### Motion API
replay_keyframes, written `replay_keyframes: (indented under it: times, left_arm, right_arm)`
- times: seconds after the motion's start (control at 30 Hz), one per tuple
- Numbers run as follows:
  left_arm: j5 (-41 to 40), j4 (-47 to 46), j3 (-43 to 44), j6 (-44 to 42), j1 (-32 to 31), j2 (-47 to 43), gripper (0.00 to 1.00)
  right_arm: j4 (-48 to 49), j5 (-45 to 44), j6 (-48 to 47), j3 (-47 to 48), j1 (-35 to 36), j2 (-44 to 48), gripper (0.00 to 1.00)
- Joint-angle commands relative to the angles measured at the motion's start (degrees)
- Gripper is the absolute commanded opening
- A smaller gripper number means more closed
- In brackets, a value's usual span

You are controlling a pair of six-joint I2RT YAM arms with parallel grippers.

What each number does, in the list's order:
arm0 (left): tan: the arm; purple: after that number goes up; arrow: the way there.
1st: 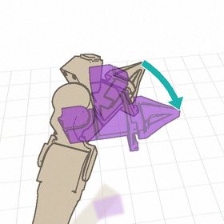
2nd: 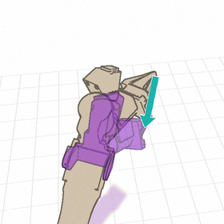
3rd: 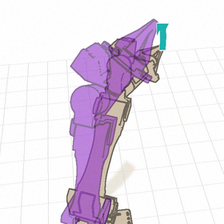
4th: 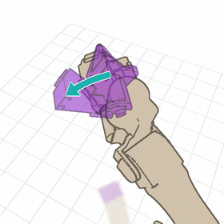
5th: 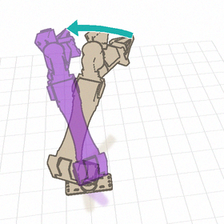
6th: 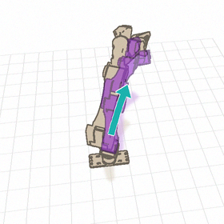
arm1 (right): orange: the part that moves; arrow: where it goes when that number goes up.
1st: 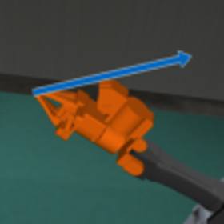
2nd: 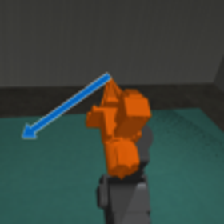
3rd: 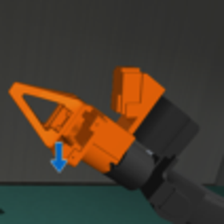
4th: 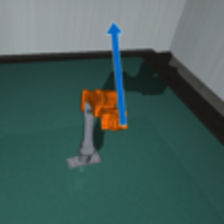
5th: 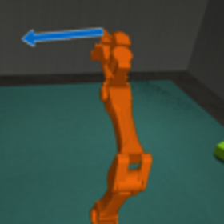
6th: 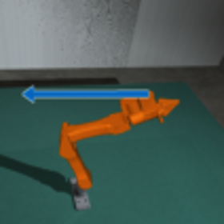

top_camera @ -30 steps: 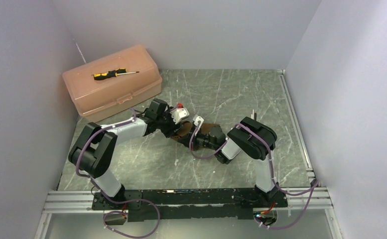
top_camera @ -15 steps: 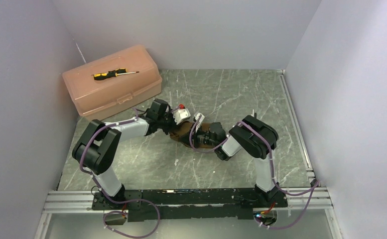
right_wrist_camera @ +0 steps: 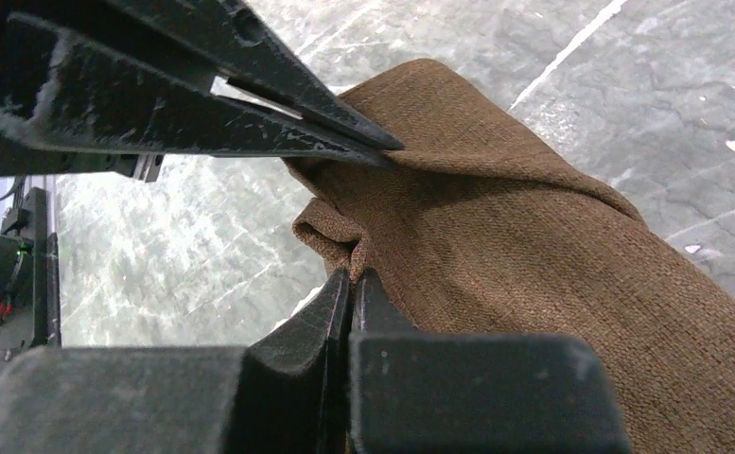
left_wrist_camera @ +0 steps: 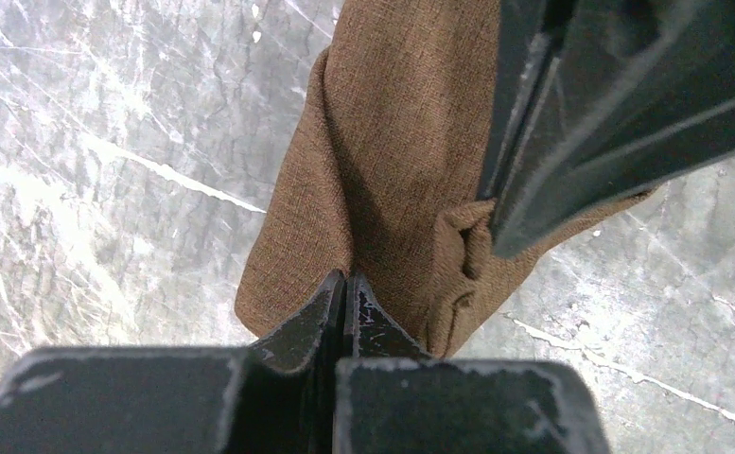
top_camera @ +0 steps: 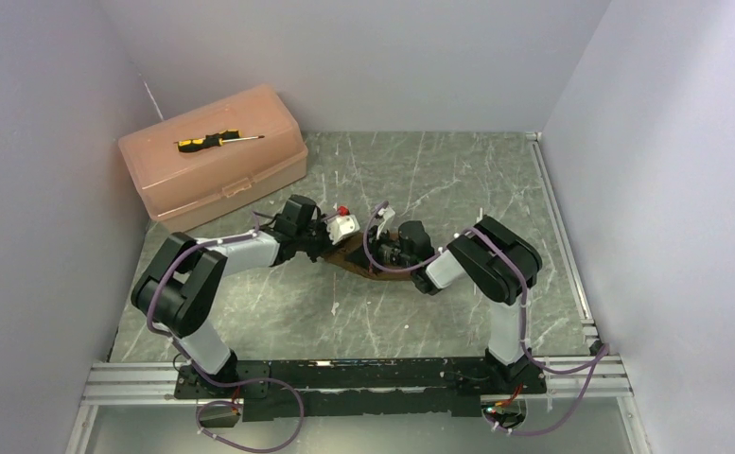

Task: Fold the napkin into a case and place the utensils inside
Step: Grasp the top corner of the smaller rectangle folded napkin from the folded napkin.

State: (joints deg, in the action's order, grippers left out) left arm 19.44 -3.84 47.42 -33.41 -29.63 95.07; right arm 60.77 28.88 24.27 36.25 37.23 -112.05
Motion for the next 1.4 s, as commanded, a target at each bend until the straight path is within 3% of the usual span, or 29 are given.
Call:
replay_keyframes:
  times: [0.0, 0.43, 0.7, 1.37]
  left_arm:
    - [1.10, -3.20, -1.24, -1.47, -0.42, -2.81, 0.03]
    - [1.73, -5.81, -2.79, 1.07, -0.76, -4.58, 0.03]
    - [0.31, -8.87, -4.14, 0.26, -1.27, -5.48, 0.03]
    - [0.54, -18.10, -9.15, -7.92, -3.09, -6.96, 0.03]
  right_arm:
    - [-2.59, -0.23, 2.69, 2.09, -1.21, 1.08, 0.00]
    - [-10.57, 3.74, 9.94, 8.27, -4.68, -1.88, 0.00]
    - [-25.34, 9.35, 9.54, 16.03, -5.50, -4.24, 0.00]
    - [-54.38, 12.67, 8.43, 27.57, -7.25, -11.60, 0.00]
